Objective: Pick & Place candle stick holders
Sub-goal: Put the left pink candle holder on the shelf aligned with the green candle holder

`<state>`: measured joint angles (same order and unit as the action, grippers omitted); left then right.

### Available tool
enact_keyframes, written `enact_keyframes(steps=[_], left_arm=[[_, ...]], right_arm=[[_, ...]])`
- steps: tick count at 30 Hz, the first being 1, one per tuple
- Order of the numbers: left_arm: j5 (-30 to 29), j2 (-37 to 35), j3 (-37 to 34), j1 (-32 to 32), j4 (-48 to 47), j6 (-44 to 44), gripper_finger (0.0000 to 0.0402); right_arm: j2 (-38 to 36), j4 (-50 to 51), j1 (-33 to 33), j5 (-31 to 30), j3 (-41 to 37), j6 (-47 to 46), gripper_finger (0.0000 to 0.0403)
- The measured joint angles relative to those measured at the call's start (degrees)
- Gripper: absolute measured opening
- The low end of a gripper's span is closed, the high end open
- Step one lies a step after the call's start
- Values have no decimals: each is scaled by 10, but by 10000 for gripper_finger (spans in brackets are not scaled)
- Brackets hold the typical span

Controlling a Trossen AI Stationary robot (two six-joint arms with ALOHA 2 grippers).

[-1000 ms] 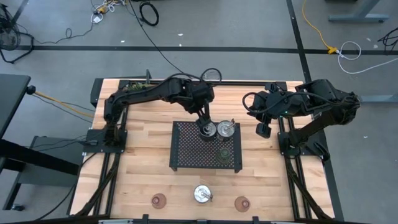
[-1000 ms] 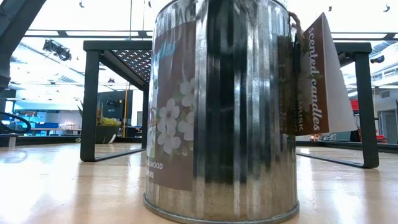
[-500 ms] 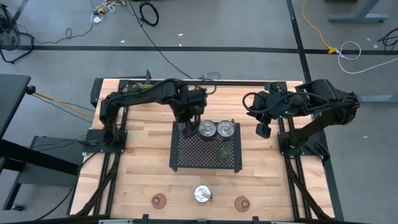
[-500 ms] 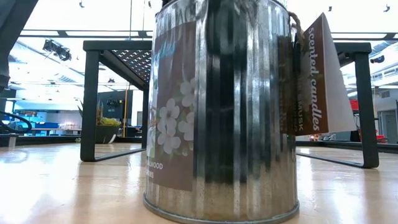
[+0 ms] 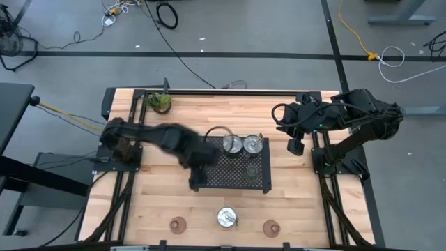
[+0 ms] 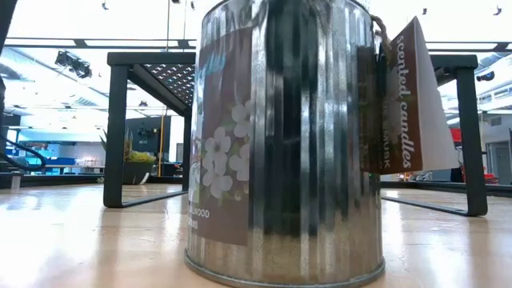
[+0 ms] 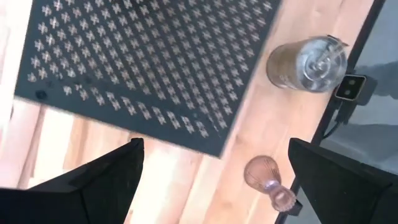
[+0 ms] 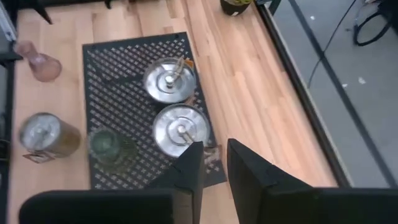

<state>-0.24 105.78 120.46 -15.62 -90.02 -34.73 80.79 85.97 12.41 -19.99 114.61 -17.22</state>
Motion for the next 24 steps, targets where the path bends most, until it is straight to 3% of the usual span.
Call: enact_keyframes(steps=[9, 18, 24], left_arm=[[-78, -10, -31, -150, 1, -113, 399], [-101, -44, -217, -314, 8, -328, 399], [-136, -55, -279, -369, 125, -419, 399]], right_arm=[[3, -37, 15, 34, 0, -106, 73], [11, -157, 49, 31, -55, -196, 73], [11, -233, 63, 47, -120, -229, 73]])
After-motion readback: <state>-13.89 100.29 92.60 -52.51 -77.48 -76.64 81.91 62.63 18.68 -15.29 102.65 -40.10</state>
